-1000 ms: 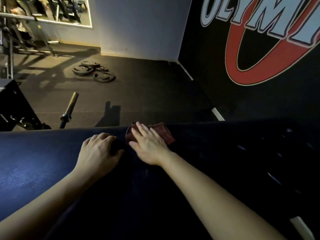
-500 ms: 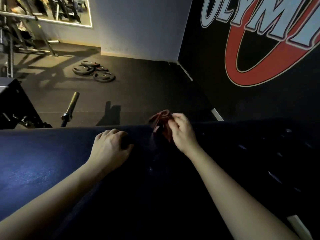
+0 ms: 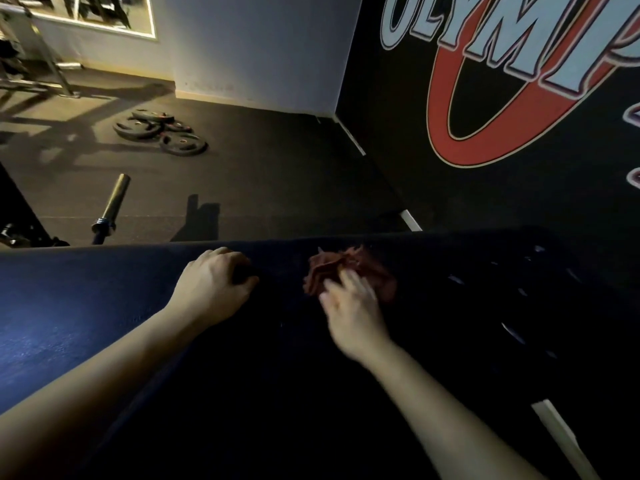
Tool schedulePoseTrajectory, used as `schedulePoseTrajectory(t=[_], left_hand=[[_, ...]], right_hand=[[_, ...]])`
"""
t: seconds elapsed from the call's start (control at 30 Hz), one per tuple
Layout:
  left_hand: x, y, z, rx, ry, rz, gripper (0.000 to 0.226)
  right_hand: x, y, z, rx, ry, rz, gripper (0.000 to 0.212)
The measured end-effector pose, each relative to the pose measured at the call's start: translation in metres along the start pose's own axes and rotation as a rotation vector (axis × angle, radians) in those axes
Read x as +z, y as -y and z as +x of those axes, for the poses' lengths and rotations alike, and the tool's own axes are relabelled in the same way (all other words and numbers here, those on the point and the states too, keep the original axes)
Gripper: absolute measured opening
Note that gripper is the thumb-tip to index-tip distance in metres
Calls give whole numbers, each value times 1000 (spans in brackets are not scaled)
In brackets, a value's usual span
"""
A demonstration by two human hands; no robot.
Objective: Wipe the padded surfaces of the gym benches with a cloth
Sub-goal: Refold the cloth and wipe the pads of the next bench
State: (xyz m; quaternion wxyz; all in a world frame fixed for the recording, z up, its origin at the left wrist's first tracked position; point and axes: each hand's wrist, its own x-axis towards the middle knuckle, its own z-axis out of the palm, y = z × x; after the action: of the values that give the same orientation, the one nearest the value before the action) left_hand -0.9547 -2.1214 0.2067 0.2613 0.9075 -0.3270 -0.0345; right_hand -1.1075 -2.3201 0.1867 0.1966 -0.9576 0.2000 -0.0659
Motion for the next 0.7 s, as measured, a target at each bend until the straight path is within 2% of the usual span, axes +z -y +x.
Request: schedulePoseTrajectory(t=[0.1,0.13,0.2,0.33,0.37,0.47,0.57,0.6,0.7], left_hand=[[0,7,0,-35,-87,-63,24],[0,8,1,-34,-97,-59,23],[-1,10,3,-21,-94,-41,24],[-1,12,-2,-8,-58,-13,30],[-1,14,-3,-5,-67,0,31],[-2,19,-7,-14,-95,8,32],[-1,23,-10,-12,-95,0,31],[0,24,-11,-8,-88,-2,31],[0,25,-11,1,-83,-5,31]], right_hand=[[10,45,-41,-341,152,0,44],[5,52,-48,-397,219,-28,46],[-4,46,-42,-369,245,-112,51],[-8,36,-3,-53,182,-200,59],[-2,42,0,-25,166,-201,59],[16,68,-21,-165,209,-217,61],[10,69,-37,-279,242,-249,74],[6,66,-35,-302,230,-255,73],[1,51,-25,-412,140,-176,48]])
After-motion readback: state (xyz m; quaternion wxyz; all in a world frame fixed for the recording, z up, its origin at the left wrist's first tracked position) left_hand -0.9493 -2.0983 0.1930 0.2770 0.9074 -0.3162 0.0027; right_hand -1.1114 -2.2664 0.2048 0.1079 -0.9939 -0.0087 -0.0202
